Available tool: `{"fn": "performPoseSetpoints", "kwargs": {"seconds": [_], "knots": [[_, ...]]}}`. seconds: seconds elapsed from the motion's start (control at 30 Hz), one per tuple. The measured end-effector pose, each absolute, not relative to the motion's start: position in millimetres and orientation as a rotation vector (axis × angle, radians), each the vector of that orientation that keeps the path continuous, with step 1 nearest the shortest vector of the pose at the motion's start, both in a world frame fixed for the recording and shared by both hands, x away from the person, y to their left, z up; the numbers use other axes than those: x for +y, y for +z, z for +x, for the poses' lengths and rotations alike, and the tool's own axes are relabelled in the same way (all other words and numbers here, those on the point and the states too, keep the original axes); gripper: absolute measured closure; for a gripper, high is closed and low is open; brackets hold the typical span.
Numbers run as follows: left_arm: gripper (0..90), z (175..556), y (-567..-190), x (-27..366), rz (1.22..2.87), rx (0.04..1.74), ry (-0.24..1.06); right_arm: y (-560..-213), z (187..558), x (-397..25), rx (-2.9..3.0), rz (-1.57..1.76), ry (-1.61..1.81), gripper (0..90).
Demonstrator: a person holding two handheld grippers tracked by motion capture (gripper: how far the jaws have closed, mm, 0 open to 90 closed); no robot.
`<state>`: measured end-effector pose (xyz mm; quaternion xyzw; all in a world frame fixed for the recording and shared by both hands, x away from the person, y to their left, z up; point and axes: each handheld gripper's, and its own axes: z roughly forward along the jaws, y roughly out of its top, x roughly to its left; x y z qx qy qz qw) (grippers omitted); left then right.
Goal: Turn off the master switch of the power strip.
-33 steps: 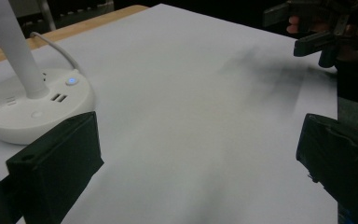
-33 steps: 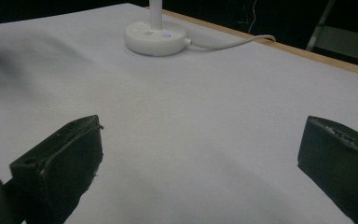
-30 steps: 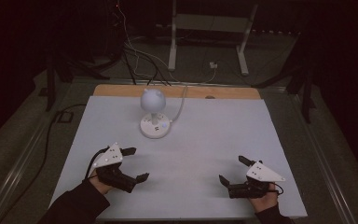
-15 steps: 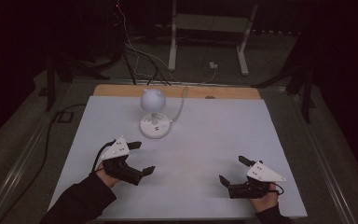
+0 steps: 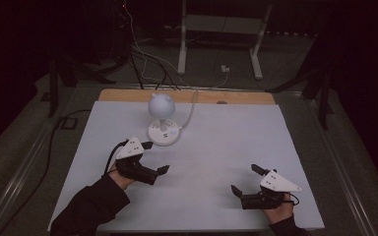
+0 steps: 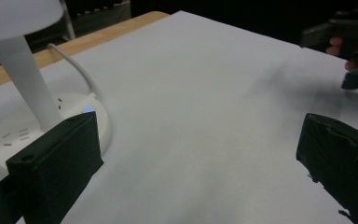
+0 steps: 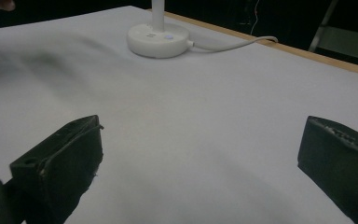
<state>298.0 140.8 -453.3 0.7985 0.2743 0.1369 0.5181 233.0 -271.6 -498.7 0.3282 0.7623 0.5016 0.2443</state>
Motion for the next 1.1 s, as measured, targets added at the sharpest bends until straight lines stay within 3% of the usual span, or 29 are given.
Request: {"fn": "performPoseSetpoints", "kwargs": {"seconds": [1.1], "knots": [[0.4, 343, -459, 88, 1.854, 0.802, 0.412, -498, 232, -272, 2.08, 0.892, 1.399, 0.0]]}}
